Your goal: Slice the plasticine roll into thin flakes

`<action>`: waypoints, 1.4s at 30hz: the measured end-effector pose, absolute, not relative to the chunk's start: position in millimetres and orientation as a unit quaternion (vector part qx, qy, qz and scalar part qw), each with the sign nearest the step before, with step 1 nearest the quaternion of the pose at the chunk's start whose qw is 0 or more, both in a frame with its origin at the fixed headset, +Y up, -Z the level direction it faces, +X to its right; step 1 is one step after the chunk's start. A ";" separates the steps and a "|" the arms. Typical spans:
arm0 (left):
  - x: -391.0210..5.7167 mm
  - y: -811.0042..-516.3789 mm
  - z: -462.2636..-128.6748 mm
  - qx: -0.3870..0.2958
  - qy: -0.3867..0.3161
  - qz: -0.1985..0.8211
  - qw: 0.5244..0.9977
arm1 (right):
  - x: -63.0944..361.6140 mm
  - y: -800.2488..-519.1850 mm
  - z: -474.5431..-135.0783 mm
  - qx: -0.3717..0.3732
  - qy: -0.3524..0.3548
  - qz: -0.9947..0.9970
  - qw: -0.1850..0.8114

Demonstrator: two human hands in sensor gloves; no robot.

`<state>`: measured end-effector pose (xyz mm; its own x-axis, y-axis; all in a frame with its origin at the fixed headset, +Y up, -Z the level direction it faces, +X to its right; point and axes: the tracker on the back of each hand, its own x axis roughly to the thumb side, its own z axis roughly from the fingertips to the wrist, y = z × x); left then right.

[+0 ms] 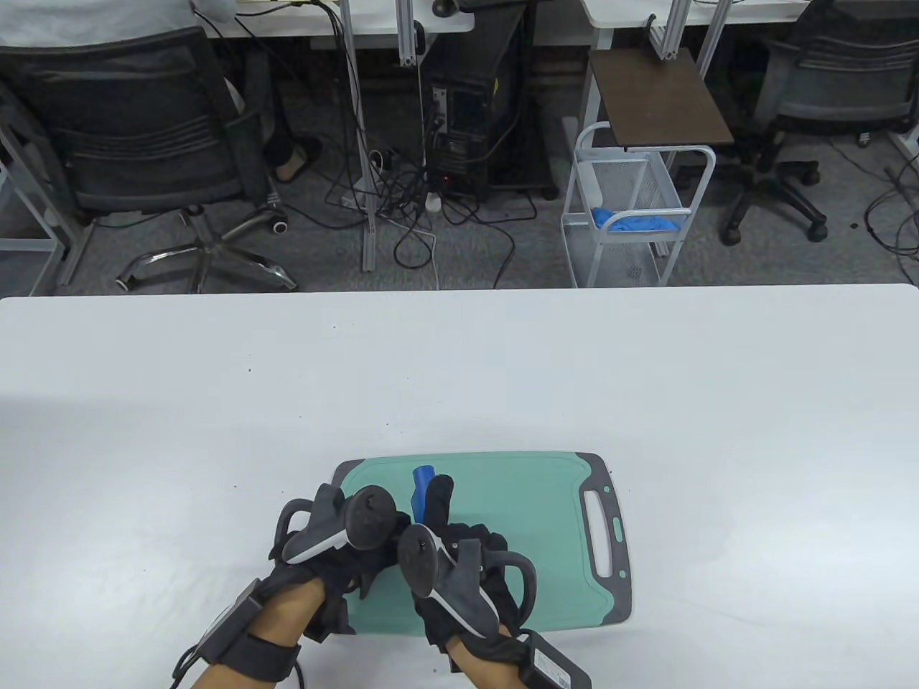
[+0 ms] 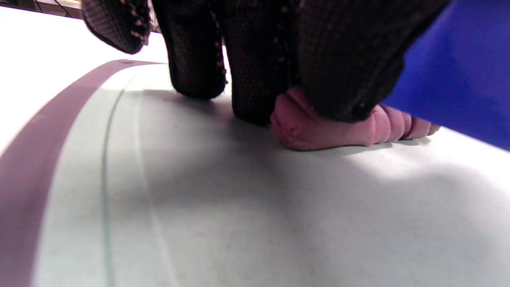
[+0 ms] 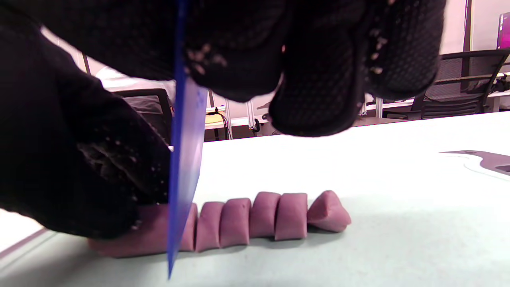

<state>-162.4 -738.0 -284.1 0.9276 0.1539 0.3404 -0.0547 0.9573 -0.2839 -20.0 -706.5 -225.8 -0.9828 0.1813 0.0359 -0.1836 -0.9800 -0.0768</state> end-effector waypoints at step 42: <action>-166.1 -737.4 -287.1 -0.129 -0.176 0.058 0.974 | -32.3 -707.6 -216.6 0.035 -0.003 0.998 0.056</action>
